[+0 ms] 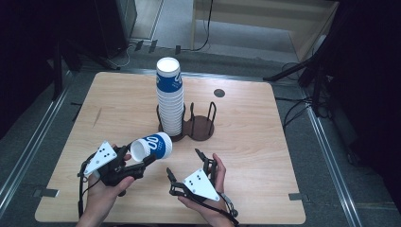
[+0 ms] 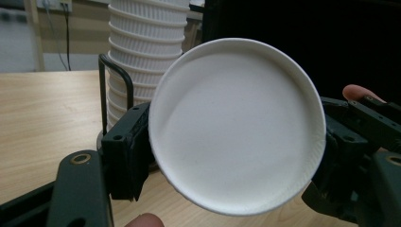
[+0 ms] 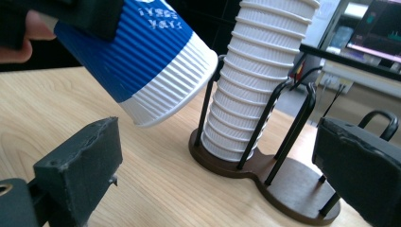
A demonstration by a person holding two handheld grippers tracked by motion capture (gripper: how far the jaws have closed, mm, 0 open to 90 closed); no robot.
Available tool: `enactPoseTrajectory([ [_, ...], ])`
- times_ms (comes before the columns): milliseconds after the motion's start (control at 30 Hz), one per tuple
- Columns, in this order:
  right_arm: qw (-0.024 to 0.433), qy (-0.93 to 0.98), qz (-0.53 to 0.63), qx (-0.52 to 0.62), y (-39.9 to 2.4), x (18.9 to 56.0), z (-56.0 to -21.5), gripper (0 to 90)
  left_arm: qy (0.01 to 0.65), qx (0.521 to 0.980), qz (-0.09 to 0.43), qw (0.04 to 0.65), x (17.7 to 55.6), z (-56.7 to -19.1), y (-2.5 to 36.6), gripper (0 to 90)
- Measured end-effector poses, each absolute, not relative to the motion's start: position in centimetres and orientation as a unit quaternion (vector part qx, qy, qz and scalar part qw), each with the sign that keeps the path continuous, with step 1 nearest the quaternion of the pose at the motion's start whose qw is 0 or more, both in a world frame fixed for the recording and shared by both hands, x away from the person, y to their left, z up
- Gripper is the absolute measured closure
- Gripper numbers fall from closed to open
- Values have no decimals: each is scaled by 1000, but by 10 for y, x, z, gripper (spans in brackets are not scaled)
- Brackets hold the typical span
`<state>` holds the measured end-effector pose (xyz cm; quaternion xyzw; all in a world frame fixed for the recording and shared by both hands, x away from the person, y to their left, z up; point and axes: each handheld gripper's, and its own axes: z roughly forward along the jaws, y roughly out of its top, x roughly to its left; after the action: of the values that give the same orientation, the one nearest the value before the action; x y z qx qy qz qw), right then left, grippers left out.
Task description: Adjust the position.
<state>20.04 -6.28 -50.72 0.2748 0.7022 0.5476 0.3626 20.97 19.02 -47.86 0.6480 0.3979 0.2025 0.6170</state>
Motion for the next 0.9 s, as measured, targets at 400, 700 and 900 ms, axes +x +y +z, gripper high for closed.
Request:
enactPoseTrajectory([
  [400, 325, 665, 568, 361, -72, 209, -500, 76, 380, 620, 229, 647, 211, -486, 188, 270],
  [700, 276, 640, 602, 389, -73, 209, -497, 78, 369, 609, 227, 664, 213, -487, 188, 270],
  [900, 238, 594, 641, 424, -79, 210, -487, 127, 366, 598, 235, 673, 214, -490, 186, 271],
])
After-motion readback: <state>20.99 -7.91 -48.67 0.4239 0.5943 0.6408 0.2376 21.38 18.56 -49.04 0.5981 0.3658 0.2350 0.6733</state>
